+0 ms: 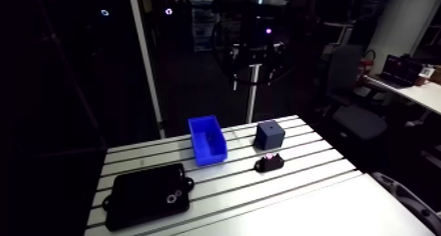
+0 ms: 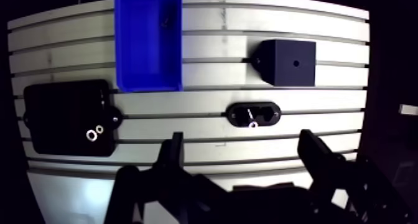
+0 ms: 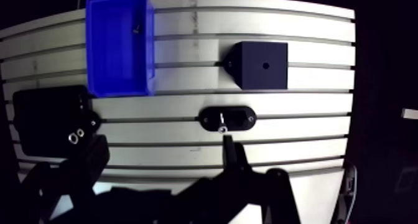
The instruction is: Pick up the M10 bolt and insert it into the hole until fully seated.
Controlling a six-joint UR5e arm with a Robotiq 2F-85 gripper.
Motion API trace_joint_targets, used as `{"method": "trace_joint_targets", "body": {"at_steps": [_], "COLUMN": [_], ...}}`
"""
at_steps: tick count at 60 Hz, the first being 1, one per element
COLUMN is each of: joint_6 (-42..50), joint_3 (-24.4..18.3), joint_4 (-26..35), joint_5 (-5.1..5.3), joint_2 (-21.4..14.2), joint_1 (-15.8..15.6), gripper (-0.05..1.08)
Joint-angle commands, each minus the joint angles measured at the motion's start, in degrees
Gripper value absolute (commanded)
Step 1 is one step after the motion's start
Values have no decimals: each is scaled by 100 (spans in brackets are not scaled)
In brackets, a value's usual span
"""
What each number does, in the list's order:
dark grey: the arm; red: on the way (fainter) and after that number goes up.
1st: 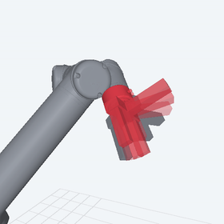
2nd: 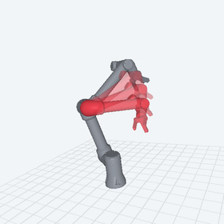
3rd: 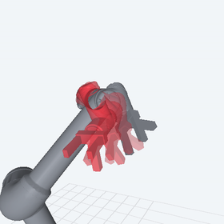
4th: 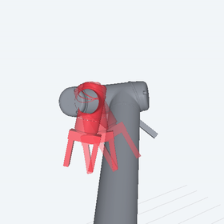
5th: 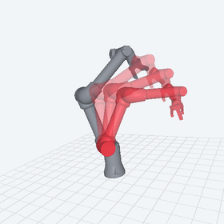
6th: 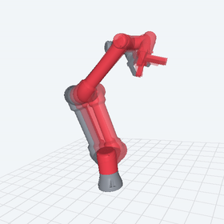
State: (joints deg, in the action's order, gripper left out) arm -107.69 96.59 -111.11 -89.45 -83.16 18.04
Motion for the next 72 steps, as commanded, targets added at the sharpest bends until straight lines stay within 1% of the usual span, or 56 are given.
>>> {"method": "trace_joint_targets", "body": {"at_steps": [1, 20, 28, 38, 40, 41, 42, 44, 45, 46, 47, 48, 49, 50, 51, 52, 53, 56, 59, 60, 61, 63, 72], "joint_6": [-159, -196, -250, -544, -547, -547, -547, -563, -563, -602, -602, -660, -660, -714, -714, -766, -766, -832, -837, -837, -837, -846, -870], "joint_3": [757, 986, 1089, 1314, 1352, 1380, 1380, 1441, 1441, 1468, 1468, 1502, 1502, 1537, 1537, 1564, 1564, 1617, 1636, 1662, 1662, 1698, 1768], "joint_4": [-1054, -1456, -1588, -1799, -1834, -1877, -1877, -1957, -1957, -1992, -1992, -2028, -2028, -2063, -2063, -2105, -2105, -2178, -2197, -2230, -2230, -2261, -2314], "joint_5": [80, 55, 64, 74, 88, 120, 120, 213, 213, 266, 266, 304, 304, 347, 347, 383, 383, 438, 456, 497, 497, 552, 565], "joint_2": [-12, 39, 57, 76, 84, 85, 85, 101, 101, 132, 132, 159, 159, 178, 178, 181, 181, 189, 190, 191, 191, 207, 243], "joint_1": [138, 172, 283, 466, 495, 506, 506, 540, 540, 573, 573, 600, 600, 634, 634, 669, 669, 732, 766, 809, 809, 873, 972], "gripper": [1, 1, 1, 1, 1, 1, 1, 1, 1, 1, 1, 1, 1, 1, 1, 1, 1, 1, 1, 1, 1, 1, 1]}}
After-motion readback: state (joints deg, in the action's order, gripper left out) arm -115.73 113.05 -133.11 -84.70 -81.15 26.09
